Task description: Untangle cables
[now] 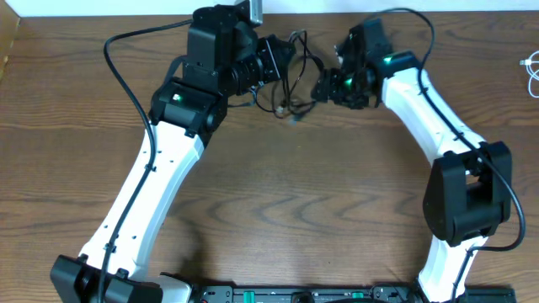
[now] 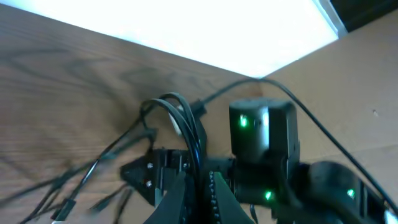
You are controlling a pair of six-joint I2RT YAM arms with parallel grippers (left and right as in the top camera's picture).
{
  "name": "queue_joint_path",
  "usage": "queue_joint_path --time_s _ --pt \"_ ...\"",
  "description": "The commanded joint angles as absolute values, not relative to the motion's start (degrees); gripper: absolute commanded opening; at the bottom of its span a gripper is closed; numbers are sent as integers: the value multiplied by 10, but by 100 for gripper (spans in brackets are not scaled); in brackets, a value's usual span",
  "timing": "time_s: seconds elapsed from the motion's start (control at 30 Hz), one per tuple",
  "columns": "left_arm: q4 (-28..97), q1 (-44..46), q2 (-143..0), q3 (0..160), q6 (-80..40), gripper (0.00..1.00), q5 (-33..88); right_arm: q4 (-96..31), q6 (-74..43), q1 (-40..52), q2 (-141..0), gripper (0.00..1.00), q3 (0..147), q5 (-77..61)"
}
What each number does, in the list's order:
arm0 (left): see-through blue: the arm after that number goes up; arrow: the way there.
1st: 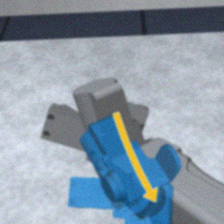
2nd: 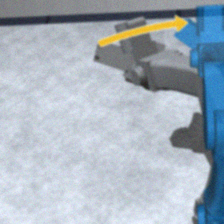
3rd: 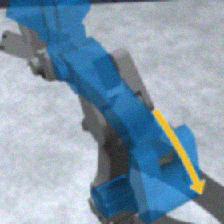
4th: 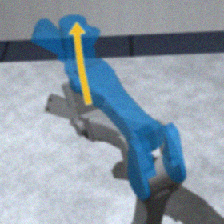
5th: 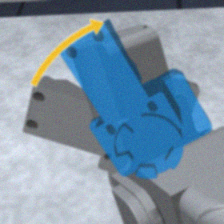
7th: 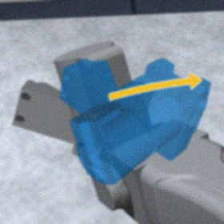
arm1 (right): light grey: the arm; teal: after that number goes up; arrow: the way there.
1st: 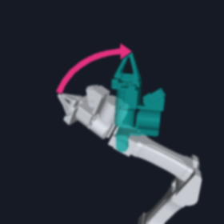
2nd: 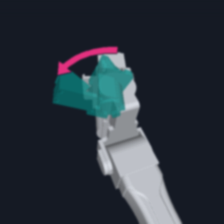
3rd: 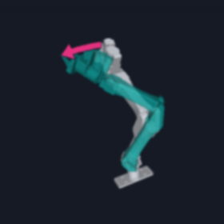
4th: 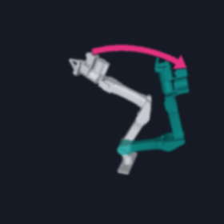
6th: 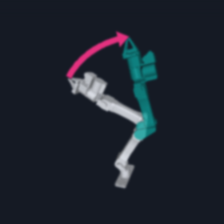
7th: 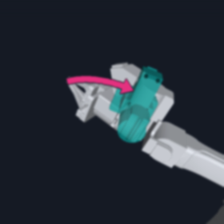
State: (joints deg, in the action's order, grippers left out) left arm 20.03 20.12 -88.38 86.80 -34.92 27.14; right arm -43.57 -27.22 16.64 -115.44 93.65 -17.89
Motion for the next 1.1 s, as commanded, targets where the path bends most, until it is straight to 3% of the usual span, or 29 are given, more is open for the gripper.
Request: queue_joint_path --time_s 0.0,0.37,0.8,1.07 --pt "206 162 -869 872 -353 7 279 -436 -364 161 -1157 59 901 -8" --pt "235 43 -850 872 -345 8 279 -479 -322 117 -1157 54 846 1" --pt "288 21 -850 872 -307 7 279 -516 -256 90 -1157 54 846 -9" --pt "312 37 -850 872 -307 8 281 -477 -75 90 -1129 66 861 -212"
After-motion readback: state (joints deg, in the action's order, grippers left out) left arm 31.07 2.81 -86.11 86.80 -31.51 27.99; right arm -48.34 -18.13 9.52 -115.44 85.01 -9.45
